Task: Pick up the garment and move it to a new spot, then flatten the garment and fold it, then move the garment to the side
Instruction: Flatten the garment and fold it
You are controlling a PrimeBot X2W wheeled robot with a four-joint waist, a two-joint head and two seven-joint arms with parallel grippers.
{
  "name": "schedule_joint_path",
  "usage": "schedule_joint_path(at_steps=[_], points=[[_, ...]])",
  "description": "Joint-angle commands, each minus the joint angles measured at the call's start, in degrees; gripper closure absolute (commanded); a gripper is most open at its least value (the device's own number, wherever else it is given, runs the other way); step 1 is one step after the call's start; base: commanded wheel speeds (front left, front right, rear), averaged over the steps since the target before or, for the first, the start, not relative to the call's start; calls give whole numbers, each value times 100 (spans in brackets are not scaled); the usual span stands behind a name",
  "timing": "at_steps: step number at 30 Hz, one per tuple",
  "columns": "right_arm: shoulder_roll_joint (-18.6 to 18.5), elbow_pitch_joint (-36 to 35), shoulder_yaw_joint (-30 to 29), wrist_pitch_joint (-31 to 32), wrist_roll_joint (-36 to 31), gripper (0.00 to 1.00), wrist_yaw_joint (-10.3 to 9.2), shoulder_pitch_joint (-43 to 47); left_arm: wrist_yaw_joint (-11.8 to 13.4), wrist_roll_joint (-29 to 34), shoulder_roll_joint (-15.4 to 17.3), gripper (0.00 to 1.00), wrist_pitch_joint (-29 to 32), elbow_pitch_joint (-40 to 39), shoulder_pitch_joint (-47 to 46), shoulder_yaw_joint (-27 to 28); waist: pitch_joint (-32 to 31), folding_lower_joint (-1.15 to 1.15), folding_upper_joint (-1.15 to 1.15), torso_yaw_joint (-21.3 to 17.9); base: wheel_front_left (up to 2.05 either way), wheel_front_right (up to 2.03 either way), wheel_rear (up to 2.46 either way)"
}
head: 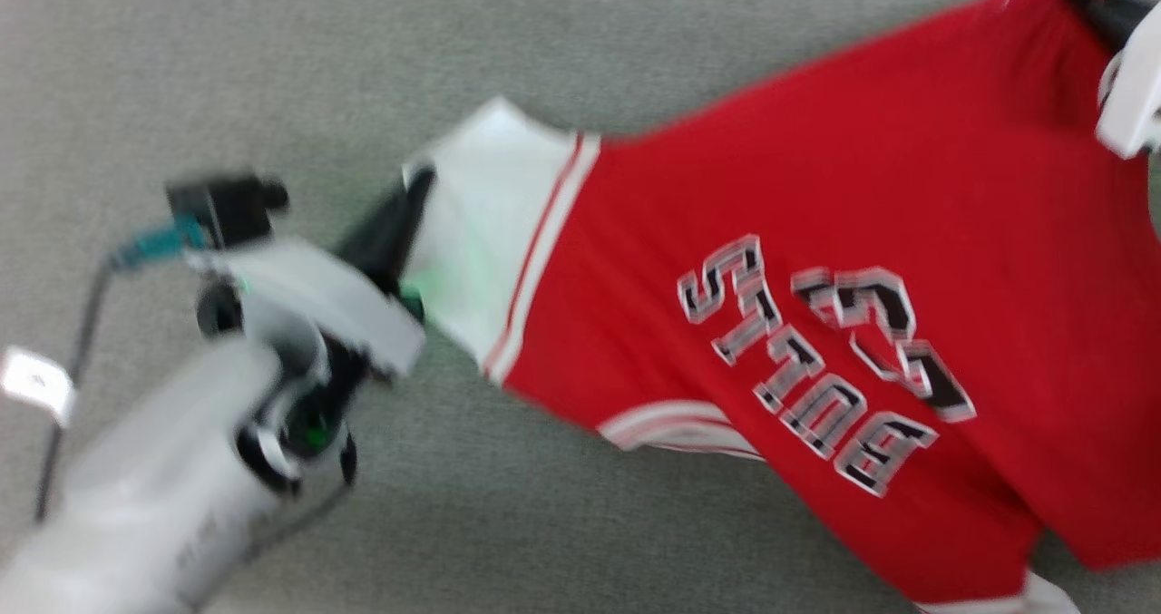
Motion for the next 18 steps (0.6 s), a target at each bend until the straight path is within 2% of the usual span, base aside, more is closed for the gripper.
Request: schedule_joint_path(at_steps=[1,7,13,18], points=[[56,53,-111,-100,-62,100,-6,-123,-10,38,1,100,27,49,-192,73,-30,0,0,-150,0,0,0],[520,675,-903,-774,-508,100,-6,-951,-115,176,-41,100,344,673,-1693,412,224,0,0,-446,0,0,0],[1015,1271,-1428,-1382,-981,100,-8,-2083,-227,395,-297,100,344,2185,-3541,764,528,0,0,-713,0,0,0],[1272,1723,-1709,-1976,-1344,100,-10,-2968,-420,796,-483,100,143,3349,-4842,747,649,0,0,-884,0,0,0]])
